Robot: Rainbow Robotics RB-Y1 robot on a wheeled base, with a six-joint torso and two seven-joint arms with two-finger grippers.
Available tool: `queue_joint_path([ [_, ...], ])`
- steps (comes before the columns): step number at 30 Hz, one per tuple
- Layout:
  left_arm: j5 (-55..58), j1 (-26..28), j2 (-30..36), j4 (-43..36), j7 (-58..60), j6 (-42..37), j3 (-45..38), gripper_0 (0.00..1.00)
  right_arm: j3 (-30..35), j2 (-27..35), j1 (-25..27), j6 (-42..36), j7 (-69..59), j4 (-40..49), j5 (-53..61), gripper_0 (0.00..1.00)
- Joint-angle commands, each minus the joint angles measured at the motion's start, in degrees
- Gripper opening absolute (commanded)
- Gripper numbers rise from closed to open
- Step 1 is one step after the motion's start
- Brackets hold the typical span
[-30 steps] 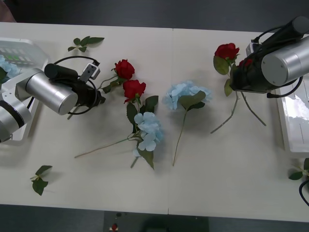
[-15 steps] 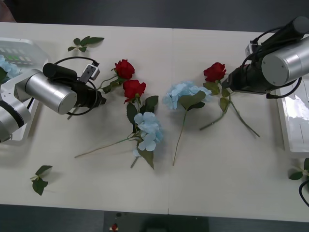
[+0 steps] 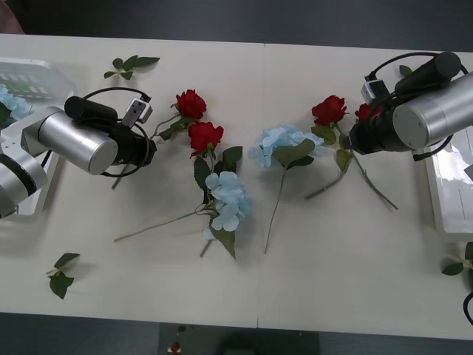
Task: Put the red flowers into the right box and the blue flowers into the left box
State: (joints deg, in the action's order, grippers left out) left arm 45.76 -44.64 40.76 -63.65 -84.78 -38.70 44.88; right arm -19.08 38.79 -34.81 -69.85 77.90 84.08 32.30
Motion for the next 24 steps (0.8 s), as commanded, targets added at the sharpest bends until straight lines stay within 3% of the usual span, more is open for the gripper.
queue_joint_path([
  [1, 0.03, -2.73, 0.37, 0.46, 1.98, 0.46, 0.47, 0.07, 0.88, -0.11, -1.40, 2.62, 6.12, -3.48, 0.04, 1.00],
  [3, -0.06, -2.82, 0.37, 0.55, 1.98, 0.46, 0.56, 0.00, 0.88, -0.64, -1.92, 3.67, 7.26, -5.24, -0.31, 1.00],
  [12, 0.12, -2.82, 1.87, -1.12, 2.25, 2.05, 0.47, 0.00, 0.18, -5.04, -5.35, 5.96, 9.46, -10.78, -4.00, 1.00],
  [18, 6.45, -2.82, 8.72, -10.97, 3.30, 2.05, 0.47, 0.00, -3.42, -6.27, -8.25, 5.96, 9.29, -10.87, -5.67, 1.00],
  [24, 17.96, -2.82, 18.13, -27.49, 12.18, 1.96, -0.76, 0.00, -4.92, -7.41, -8.95, 6.48, 9.81, -10.95, -5.50, 1.00],
])
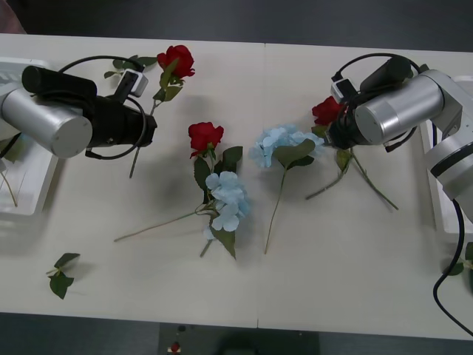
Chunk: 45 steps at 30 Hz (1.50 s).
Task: Put the red flowers into the right box and the blue flowers into the left box
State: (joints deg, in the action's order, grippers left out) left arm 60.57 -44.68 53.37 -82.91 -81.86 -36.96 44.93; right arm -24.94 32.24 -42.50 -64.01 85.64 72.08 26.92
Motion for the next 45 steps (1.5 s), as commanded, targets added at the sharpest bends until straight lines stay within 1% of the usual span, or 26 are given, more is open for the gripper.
queue_joint_path([
  [1, 3.76, -2.78, 5.96, -9.38, 10.58, 0.31, -1.16, 0.00, 0.59, -0.95, -1.27, 0.82, 2.17, 0.96, -0.11, 1.00],
  [3, 5.96, -2.78, 6.75, -13.86, 15.50, 0.31, -3.10, 0.00, -1.08, -0.95, -1.27, 2.58, 2.25, 0.08, 0.07, 1.00],
  [5, 6.66, -2.78, 6.66, -16.50, 20.07, 0.31, -4.77, 0.00, -1.96, -1.13, -1.36, 4.25, 2.34, -1.33, 0.33, 1.00],
  [11, 4.11, -3.13, 4.03, -23.88, 35.37, 0.31, -9.07, 0.00, -2.93, -2.62, -2.77, 6.97, 3.48, -5.90, 0.33, 1.00],
  [13, 1.74, -3.74, 2.97, -25.29, 39.32, 0.31, -9.34, 0.00, -2.93, -3.24, -3.29, 7.67, 3.92, -7.31, 0.24, 1.00],
  [16, -6.78, -4.98, -0.02, -27.57, 49.16, 0.22, -9.34, 0.00, -2.93, -4.12, -3.73, 9.34, 4.80, -9.42, -0.11, 1.00],
  [20, -14.70, -6.38, -3.80, -28.45, 55.84, -0.04, -9.34, 0.00, -3.01, -4.64, -3.91, 10.40, 5.33, -10.56, -0.11, 0.98],
  [22, -17.42, -7.08, -5.55, -28.54, 57.60, -0.48, -9.34, 0.00, -3.01, -4.73, -3.91, 10.40, 5.51, -10.65, -0.02, 0.88],
  [23, -18.65, -7.61, -6.78, -28.63, 58.74, -0.48, -9.25, 0.00, -2.93, -4.82, -3.91, 10.40, 5.68, -10.65, 0.07, 0.74],
  [24, -19.70, -8.05, -7.84, -28.63, 59.89, -0.48, -9.25, 0.00, -2.93, -4.82, -3.91, 10.40, 5.77, -10.65, 0.24, 0.49],
  [25, -20.85, -8.32, -8.98, -28.63, 60.94, -0.48, -9.16, 0.00, -2.93, -4.82, -3.91, 10.40, 5.77, -10.65, 0.42, 0.33],
  [26, -21.55, -8.49, -9.60, -28.72, 61.56, -0.48, -8.98, 0.00, -2.93, -4.82, -3.91, 10.40, 5.77, -10.65, 0.50, 0.23],
  [27, -23.57, -8.93, -10.65, -28.80, 63.23, -0.48, -8.54, 0.00, -2.93, -4.82, -3.91, 10.40, 5.77, -10.65, 0.68, 0.04],
  [28, -25.42, -9.19, -11.71, -28.80, 64.90, -0.48, -7.93, 0.00, -2.93, -4.82, -3.91, 10.40, 5.86, -10.65, 0.86, 0.00],
  [34, -36.67, -9.46, -15.93, -28.72, 74.65, -0.48, -5.91, 0.00, -2.93, -4.64, -4.08, 10.31, 5.33, -10.65, 2.00, 0.00],
  [38, -38.34, -9.46, -16.28, -29.07, 77.03, -0.57, -5.64, 0.00, -2.49, -4.21, -4.87, 8.99, 5.24, -10.47, 2.79, 0.00],
  [41, -38.43, -9.37, -16.19, -29.42, 77.11, -0.57, -5.64, 0.00, -0.99, -3.33, -5.31, 5.30, 5.24, -8.62, 3.05, 0.00],
  [45, -38.51, -9.37, -15.84, -30.03, 77.55, -0.57, -5.64, 0.00, 2.26, -1.13, -5.23, -2.08, 5.07, -3.35, 3.49, 0.00],
])
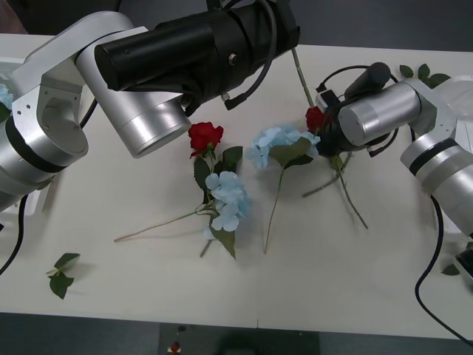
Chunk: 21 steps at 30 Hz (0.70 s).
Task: Put the red flowers into the right box and the blue flowers into the left box
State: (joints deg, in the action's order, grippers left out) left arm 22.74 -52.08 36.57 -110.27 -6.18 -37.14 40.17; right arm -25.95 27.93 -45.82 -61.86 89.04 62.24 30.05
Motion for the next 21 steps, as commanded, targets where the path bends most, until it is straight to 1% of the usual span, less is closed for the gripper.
queue_joint_path([
  [1, -0.77, -1.98, 1.04, -2.85, 1.96, -0.65, -0.89, 0.00, 4.33, 3.80, -1.91, -6.34, 1.66, 7.90, 0.54, 0.00],
  [7, -1.48, -1.98, 1.04, -3.28, 2.58, -1.26, -0.89, 0.00, 9.96, 6.44, -1.91, -14.78, 1.40, 13.61, 2.39, 0.00],
  [12, -2.18, -1.98, 1.04, -3.28, 3.28, -1.26, -0.89, 0.00, 15.05, 7.93, -1.56, -18.65, 0.87, 15.81, 3.09, 0.00],
  [15, -2.44, -1.98, 1.13, -3.28, 3.81, -1.26, -0.89, 0.00, 20.15, 9.69, 0.20, -21.11, 0.78, 17.65, 4.23, 0.00],
  [17, -2.79, -1.98, 1.04, -3.28, 4.07, -1.26, -0.89, 0.00, 25.16, 10.83, 2.22, -22.34, 0.87, 19.32, 4.67, 0.00],
  [18, -2.88, -1.98, 1.13, -3.28, 4.16, -1.26, -0.89, 0.00, 26.30, 11.09, 2.75, -22.69, 0.96, 19.76, 4.67, 0.00],
  [20, -3.06, -1.98, 1.13, -3.20, 4.42, -1.26, -0.89, 0.00, 30.96, 12.41, 4.51, -24.01, 1.22, 20.64, 5.11, 0.00],
  [21, -3.15, -1.98, 1.13, -3.28, 4.42, -1.26, -0.89, 0.00, 31.93, 12.76, 4.95, -24.27, 1.31, 20.64, 5.20, 0.00],
])
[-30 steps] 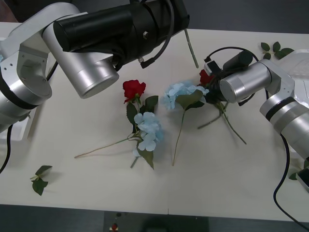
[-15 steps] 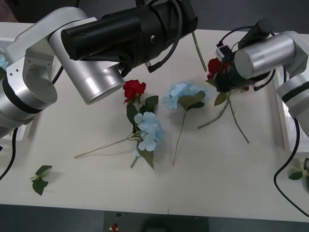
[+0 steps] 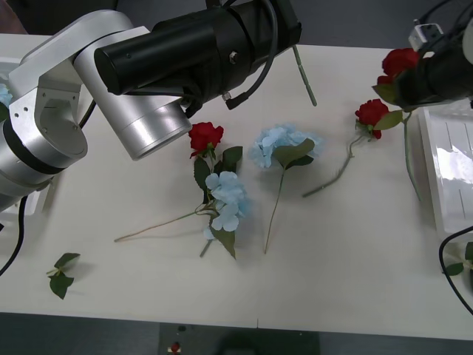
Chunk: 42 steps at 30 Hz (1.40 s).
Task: Put the red flowers into the right box and the blue flowers into the left box
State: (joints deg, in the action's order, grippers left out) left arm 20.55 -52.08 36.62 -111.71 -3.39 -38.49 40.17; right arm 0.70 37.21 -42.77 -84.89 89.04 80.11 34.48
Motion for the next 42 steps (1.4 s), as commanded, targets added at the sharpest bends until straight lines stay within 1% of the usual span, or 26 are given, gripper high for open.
queue_joint_path([
  [1, -1.04, -1.98, 1.08, -1.85, 1.63, 0.08, -0.88, 0.00, 7.12, 4.18, 2.43, -1.86, 1.40, 2.77, 0.94, 0.00],
  [5, -1.57, -1.98, 1.00, -1.85, 1.72, 0.08, -0.88, 0.00, 12.40, 6.73, 4.63, -3.53, 1.40, 2.77, 1.03, 0.00],
  [9, -2.18, -1.98, 1.00, -1.85, 1.72, 0.08, -0.88, 0.00, 15.82, 8.75, 6.74, -3.88, 1.40, 2.51, 1.03, 0.00],
  [13, -2.18, -1.98, 1.00, -1.85, 1.72, 0.08, -0.88, 0.00, 19.25, 9.98, 9.20, -2.82, 1.67, 1.45, 1.03, 0.00],
  [17, -2.18, -1.98, 1.00, -1.85, 1.72, 0.08, -0.88, 0.00, 21.62, 10.25, 10.87, 0.52, 2.02, -1.54, 1.11, 0.00],
  [25, -2.18, -1.98, 1.00, -1.85, 1.72, 0.08, -0.88, 0.00, 21.54, 10.34, 11.48, 10.36, 3.86, -10.50, 0.85, 0.00],
  [33, -2.18, -1.98, 1.00, -1.85, 1.72, 0.08, -0.88, 0.00, 18.20, 10.69, 11.48, 23.90, 5.80, -19.73, 0.50, 0.00],
  [37, -2.18, -1.98, 1.00, -1.85, 1.72, 0.08, -0.88, 0.00, 16.79, 11.04, 11.48, 28.47, 6.59, -22.98, 0.50, 0.00],
  [39, -2.18, -1.98, 1.00, -1.85, 1.72, 0.08, -0.88, 0.00, 16.53, 11.04, 11.48, 29.08, 6.76, -23.16, 0.50, 0.20],
  [41, -2.18, -1.98, 1.00, -1.85, 1.72, 0.08, -0.88, 0.00, 16.53, 11.04, 11.48, 28.99, 6.94, -23.16, 0.50, 0.82],
  [42, -2.18, -1.98, 1.00, -1.85, 1.72, 0.08, -0.88, 0.00, 16.53, 11.04, 11.48, 28.99, 7.03, -23.16, 0.50, 0.92],
])
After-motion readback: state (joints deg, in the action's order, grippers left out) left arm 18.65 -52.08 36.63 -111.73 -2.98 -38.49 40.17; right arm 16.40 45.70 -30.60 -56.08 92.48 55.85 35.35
